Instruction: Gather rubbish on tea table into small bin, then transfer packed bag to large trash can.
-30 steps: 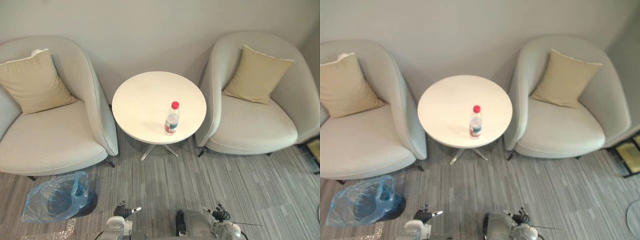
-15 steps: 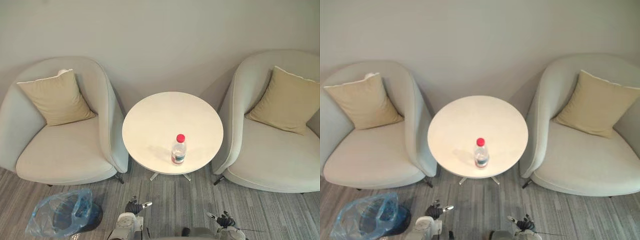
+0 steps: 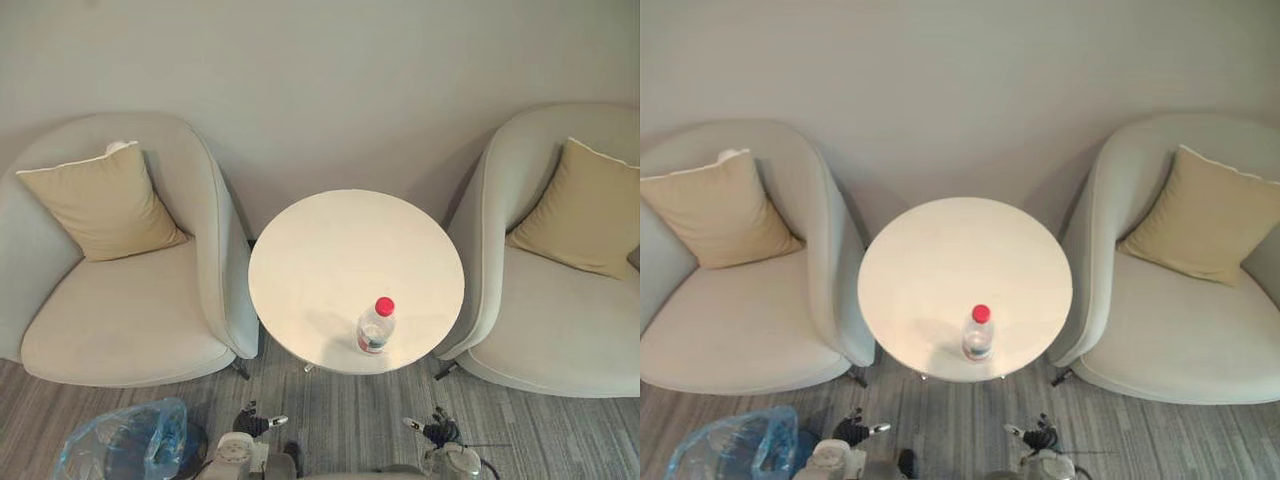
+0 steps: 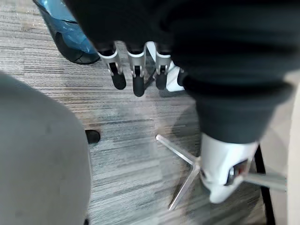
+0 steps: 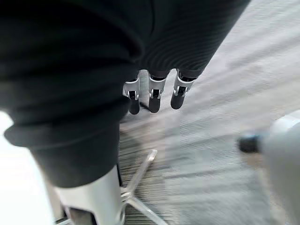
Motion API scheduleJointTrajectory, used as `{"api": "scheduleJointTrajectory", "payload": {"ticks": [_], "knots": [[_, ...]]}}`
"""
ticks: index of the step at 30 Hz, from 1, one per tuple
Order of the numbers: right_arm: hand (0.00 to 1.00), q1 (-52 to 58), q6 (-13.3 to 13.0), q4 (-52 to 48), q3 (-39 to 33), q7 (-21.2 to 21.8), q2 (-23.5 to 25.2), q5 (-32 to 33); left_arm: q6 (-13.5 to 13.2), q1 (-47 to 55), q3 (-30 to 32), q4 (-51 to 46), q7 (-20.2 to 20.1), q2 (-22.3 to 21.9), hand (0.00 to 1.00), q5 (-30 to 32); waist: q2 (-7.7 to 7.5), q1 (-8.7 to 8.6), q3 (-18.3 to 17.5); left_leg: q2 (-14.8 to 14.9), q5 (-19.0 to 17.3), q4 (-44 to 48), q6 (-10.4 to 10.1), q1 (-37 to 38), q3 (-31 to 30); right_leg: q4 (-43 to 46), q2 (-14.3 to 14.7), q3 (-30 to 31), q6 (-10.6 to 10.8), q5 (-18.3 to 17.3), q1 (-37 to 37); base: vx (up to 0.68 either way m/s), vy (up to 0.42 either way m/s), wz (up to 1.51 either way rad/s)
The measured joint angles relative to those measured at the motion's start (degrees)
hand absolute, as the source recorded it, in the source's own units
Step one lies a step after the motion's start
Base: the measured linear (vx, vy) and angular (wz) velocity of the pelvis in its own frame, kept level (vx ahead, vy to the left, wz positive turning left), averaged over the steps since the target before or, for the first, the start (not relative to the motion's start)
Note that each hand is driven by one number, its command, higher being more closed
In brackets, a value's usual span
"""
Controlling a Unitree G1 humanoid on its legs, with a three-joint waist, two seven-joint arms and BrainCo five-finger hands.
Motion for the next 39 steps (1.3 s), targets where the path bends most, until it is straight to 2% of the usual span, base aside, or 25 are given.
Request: {"api": "scheduleJointTrajectory", "payload": {"ticks": [6,11,23,36,39], "knots": [[0.00,2.1,-1.4,-15.5,3.4,0.4,-2.3,-6.6,0.0,0.5,-1.0,0.0,-0.1,1.0,0.00,2.1,-1.09,0.05,-0.6,0.4,0.7,-2.3,0.1,0.6,1.4,-1.7,0.5,1.8,-0.2,1.3,-0.5,0.00,-0.008,-0.14],[0.00,3.8,-1.9,-21.4,4.9,1.6,-3.0,-9.2,-0.2,0.4,-2.3,-0.1,-0.2,1.0,0.00,2.4,-1.23,0.06,-0.7,-0.1,1.0,-2.7,0.4,0.6,1.2,-3.1,0.2,1.7,0.1,1.8,0.0,0.00,0.012,0.00],[0.00,2.4,-3.8,-26.3,11.3,3.5,-6.0,-15.6,-0.9,0.6,-5.6,-0.7,-1.3,0.9,0.00,4.4,-0.52,-0.05,-1.4,-0.4,3.6,-5.9,0.8,0.9,-1.4,-4.0,0.3,-0.1,0.0,2.5,0.3,-0.02,-0.013,0.08],[0.00,-0.3,-3.8,-26.3,13.1,1.3,-5.9,-15.5,-1.3,1.1,-5.4,-1.4,-1.3,1.0,0.00,4.2,-0.27,0.22,-1.5,-0.7,5.8,-8.4,0.7,0.6,-4.6,-4.0,0.3,-2.9,0.2,2.4,0.3,-0.03,-0.013,0.12],[0.00,-0.7,-3.8,-26.3,12.5,0.7,-5.0,-12.6,-1.3,1.5,-5.2,-2.2,-1.3,0.9,0.00,3.7,-0.22,0.30,-1.5,-0.8,5.8,-8.4,0.6,0.3,-5.4,-4.1,0.3,-3.7,0.3,2.3,0.4,0.01,-0.019,0.14]]}}
